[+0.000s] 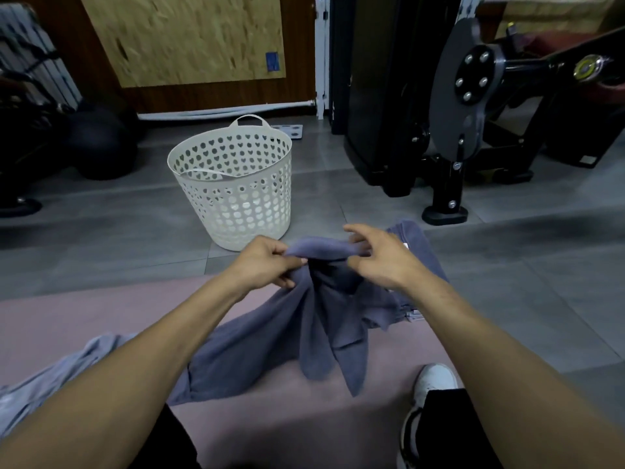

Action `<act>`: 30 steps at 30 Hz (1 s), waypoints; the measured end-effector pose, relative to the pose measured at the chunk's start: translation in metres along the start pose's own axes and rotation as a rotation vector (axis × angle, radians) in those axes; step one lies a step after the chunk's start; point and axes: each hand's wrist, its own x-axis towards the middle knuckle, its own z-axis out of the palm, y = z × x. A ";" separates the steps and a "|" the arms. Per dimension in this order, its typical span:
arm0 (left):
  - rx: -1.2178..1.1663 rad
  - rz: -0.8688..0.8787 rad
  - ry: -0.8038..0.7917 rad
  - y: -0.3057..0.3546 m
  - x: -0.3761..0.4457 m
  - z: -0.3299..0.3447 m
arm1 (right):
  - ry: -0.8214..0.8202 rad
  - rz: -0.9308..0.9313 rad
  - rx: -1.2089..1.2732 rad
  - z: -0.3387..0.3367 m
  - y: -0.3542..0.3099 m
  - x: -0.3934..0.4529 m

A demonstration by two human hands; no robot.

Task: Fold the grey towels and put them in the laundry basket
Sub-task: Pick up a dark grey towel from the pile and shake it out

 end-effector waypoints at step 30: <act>-0.819 -0.215 0.223 0.026 -0.015 -0.015 | -0.146 -0.017 -0.124 0.052 -0.031 -0.008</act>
